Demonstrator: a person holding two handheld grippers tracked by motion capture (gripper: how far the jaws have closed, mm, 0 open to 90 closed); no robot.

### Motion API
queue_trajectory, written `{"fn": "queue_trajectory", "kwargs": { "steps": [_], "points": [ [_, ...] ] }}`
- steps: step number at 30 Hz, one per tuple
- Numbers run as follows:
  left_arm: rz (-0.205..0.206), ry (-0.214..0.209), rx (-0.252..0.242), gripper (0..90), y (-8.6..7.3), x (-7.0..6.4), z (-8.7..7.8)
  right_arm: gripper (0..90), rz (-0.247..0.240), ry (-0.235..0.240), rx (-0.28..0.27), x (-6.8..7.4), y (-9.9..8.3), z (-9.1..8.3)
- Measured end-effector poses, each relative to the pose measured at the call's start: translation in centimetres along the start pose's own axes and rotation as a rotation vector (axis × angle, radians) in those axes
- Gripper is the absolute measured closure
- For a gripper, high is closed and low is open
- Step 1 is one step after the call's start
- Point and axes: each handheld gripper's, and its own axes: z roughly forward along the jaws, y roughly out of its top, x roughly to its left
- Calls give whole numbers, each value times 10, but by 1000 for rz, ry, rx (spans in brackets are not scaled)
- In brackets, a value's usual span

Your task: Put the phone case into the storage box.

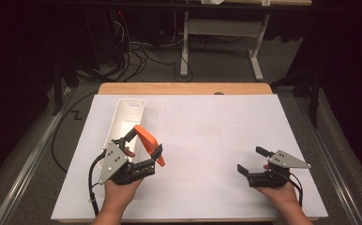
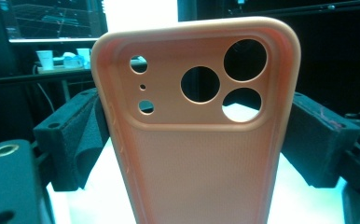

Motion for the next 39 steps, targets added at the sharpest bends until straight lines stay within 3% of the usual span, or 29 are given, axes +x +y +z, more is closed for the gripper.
{"fn": "queue_trajectory", "kwargs": {
  "steps": [20,39],
  "points": [
    [-17,80,-2,160,9,19,-2,0,-3,15,6,1,0,1],
    [-14,170,10,160,14,50,-7,0,-8,16,13,2,0,2]
  ]
}}
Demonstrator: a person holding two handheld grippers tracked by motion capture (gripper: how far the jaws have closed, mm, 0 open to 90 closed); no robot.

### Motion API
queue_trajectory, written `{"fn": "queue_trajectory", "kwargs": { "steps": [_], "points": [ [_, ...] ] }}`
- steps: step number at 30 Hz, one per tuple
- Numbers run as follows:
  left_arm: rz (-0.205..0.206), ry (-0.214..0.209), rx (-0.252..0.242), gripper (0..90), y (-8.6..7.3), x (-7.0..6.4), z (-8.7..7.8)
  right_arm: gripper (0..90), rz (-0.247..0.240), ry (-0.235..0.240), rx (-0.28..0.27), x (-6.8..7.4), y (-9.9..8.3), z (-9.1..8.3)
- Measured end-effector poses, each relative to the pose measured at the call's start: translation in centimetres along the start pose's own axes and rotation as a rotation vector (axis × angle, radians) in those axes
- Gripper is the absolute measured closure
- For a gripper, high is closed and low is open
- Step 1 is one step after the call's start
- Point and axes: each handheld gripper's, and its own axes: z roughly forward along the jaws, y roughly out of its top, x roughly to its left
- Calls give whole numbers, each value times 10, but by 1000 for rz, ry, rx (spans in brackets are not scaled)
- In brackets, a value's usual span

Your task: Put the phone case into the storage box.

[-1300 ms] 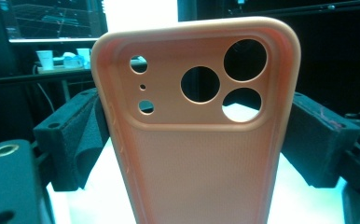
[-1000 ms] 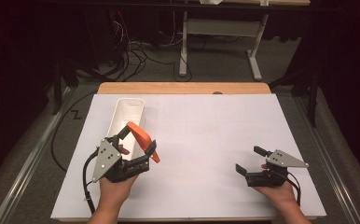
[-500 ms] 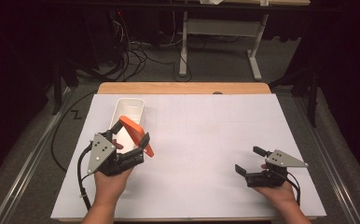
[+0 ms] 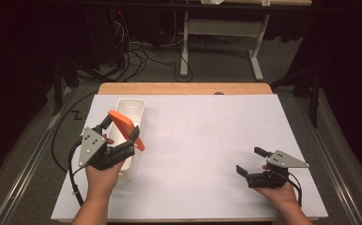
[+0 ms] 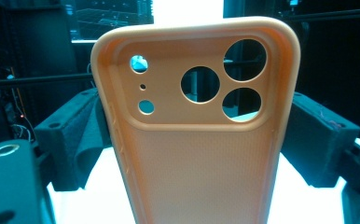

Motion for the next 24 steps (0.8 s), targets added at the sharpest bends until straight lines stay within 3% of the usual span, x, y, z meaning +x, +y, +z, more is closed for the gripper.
{"fn": "queue_trajectory", "kwargs": {
  "steps": [12,24],
  "points": [
    [-11,34,8,160,4,13,6,0,-4,-1,-2,0,0,-1],
    [-14,67,38,160,11,27,21,1,-7,1,0,0,0,0]
  ]
}}
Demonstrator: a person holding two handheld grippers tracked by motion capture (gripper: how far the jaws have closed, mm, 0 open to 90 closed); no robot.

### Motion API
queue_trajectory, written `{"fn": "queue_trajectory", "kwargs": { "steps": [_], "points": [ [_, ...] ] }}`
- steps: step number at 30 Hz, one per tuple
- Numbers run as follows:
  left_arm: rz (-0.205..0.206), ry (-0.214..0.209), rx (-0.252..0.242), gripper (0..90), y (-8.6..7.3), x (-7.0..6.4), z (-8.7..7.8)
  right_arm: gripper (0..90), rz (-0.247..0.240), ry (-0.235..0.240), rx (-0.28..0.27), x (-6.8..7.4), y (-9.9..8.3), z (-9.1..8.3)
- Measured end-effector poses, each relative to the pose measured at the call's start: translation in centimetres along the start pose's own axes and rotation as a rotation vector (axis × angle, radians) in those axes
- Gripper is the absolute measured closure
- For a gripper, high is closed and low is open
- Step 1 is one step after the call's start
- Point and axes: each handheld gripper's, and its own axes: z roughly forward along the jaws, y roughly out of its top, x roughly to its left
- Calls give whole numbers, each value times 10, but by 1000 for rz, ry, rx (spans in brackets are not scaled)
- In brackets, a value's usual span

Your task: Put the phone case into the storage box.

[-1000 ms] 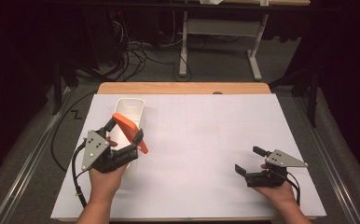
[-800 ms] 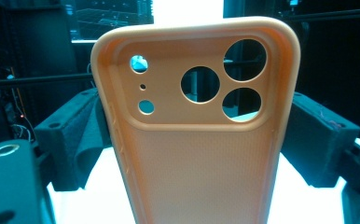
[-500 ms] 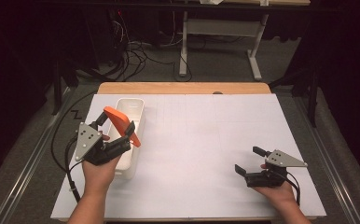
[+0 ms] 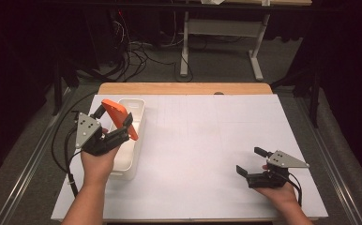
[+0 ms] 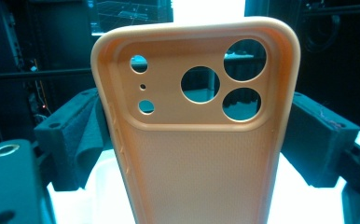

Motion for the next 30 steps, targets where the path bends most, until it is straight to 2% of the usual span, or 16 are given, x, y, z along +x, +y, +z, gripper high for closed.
{"fn": "queue_trajectory", "kwargs": {
  "steps": [7,17,25,30],
  "points": [
    [-3,19,9,160,3,6,9,0,3,0,-2,0,0,-1],
    [-21,46,42,159,2,18,33,0,6,3,-3,0,0,-1],
    [-47,51,26,159,4,26,45,0,9,4,-6,-1,0,-1],
    [-47,67,43,159,0,30,52,0,9,4,-12,-1,0,-2]
  ]
}}
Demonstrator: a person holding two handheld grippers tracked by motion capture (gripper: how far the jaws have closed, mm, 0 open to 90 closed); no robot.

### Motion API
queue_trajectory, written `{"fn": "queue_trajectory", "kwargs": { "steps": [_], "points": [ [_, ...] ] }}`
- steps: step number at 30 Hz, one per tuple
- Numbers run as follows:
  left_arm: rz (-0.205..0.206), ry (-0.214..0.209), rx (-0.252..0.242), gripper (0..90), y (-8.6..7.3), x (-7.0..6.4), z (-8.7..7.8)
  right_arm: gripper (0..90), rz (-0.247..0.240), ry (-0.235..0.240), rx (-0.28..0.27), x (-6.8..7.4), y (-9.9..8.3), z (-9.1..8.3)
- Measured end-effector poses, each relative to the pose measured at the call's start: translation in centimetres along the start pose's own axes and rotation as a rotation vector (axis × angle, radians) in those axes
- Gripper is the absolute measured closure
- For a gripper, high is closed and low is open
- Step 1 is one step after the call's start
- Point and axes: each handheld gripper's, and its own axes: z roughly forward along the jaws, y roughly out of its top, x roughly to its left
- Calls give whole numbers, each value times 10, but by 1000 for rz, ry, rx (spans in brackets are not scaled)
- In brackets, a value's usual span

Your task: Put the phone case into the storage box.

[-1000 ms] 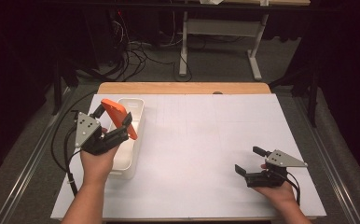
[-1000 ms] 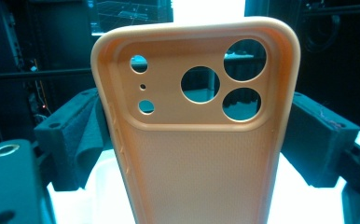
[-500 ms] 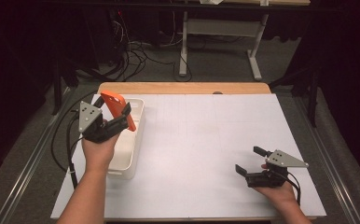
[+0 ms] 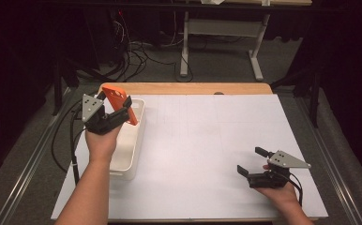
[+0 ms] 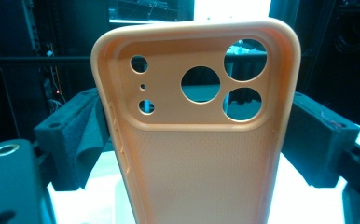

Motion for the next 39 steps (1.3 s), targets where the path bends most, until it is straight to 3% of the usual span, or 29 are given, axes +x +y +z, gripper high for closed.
{"fn": "queue_trajectory", "kwargs": {
  "steps": [23,39],
  "points": [
    [0,78,39,159,-4,3,43,0,10,3,3,-1,-1,0],
    [-35,113,61,158,-9,7,66,1,11,7,-2,0,-1,0]
  ]
}}
